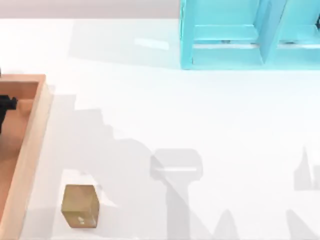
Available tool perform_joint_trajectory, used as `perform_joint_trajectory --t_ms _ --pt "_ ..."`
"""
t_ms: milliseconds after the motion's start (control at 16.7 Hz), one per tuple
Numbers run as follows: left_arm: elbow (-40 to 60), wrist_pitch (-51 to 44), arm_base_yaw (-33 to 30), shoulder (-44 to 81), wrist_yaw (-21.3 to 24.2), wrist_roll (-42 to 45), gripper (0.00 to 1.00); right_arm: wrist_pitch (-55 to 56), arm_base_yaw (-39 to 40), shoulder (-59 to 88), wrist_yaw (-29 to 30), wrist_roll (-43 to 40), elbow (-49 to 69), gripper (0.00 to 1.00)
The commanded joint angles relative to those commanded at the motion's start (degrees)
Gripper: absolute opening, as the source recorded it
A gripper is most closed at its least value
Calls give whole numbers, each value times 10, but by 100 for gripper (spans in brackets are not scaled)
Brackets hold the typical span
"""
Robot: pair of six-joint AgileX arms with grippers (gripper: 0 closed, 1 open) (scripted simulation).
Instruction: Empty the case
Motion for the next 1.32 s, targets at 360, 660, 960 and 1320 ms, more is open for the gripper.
perform_joint_trajectory --t_ms 360,660,960,1320 --pt "0 0 0 0 0 0 2 0 0 0 0 0 0 100" --pt "0 0 0 0 0 0 0 0 0 0 0 0 0 100" --pt "1 -1 1 -2 0 1 0 0 0 0 0 0 0 100" --pt "80 -89 9 -25 4 6 0 0 0 0 0 0 0 100"
